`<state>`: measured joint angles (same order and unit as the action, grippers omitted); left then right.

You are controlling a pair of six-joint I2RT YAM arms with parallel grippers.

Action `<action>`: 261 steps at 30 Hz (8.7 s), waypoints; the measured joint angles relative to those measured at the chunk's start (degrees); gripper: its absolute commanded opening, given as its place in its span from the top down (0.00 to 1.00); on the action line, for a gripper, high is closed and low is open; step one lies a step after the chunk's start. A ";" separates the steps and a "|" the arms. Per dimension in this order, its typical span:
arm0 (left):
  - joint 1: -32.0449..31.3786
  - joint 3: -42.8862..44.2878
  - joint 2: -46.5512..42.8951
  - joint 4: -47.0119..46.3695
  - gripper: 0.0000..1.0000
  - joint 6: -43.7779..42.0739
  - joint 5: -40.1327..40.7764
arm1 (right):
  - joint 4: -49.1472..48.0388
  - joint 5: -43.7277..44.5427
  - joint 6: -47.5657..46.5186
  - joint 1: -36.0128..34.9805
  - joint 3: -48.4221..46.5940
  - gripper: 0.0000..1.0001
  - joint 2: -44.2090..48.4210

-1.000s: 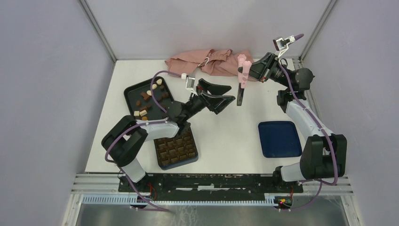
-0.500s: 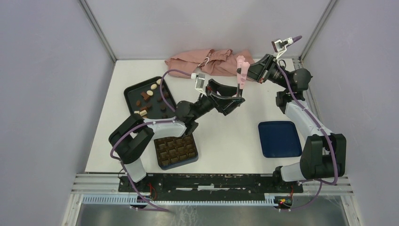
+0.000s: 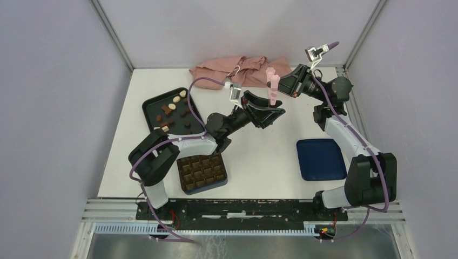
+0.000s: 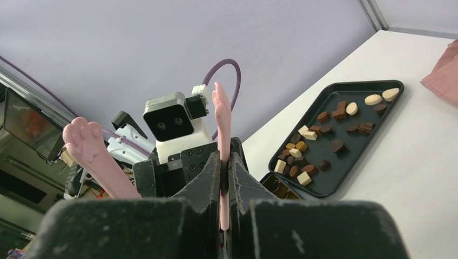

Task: Pack the chocolate
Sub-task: Pick up the clamp from the center of the board, then pick up the fake chocolate from the plate, then place the fake chocolate in the packing box.

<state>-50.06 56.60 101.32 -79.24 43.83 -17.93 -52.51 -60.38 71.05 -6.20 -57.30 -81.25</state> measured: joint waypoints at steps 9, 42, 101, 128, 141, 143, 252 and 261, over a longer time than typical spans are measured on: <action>-0.24 0.11 1.07 -3.23 0.41 0.00 0.35 | -0.66 0.17 1.29 -0.15 0.00 1.00 0.22; -1.09 1.01 3.15 -6.62 0.47 0.07 5.44 | -1.05 0.79 1.70 -0.17 0.09 1.00 0.31; 32.81 20.35 -9.90 92.02 0.55 -2.58 -10.88 | 45.70 -2.91 -54.36 10.49 -1.07 0.51 4.48; 47.82 37.33 4.39 146.77 0.53 -29.70 4.96 | 49.53 -2.29 -61.88 10.49 4.37 0.51 2.43; 49.59 37.86 12.52 147.34 0.53 -31.80 4.74 | 48.50 -2.16 -61.27 10.49 5.44 0.51 1.68; 49.57 37.99 13.33 147.45 0.53 -32.26 4.39 | 48.48 -2.03 -61.24 10.49 5.68 0.51 1.64; 23.91 10.40 -22.32 143.86 0.78 -20.13 -7.08 | 45.72 -1.38 -59.52 10.49 8.46 0.51 1.29; 21.53 7.85 -22.40 144.10 0.77 -18.62 -4.44 | 45.70 -0.96 -59.56 10.49 8.81 0.50 2.03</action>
<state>-28.53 64.45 78.91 64.86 25.21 -22.37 -6.81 -61.34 11.49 4.29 -48.49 -79.22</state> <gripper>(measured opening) 0.386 0.494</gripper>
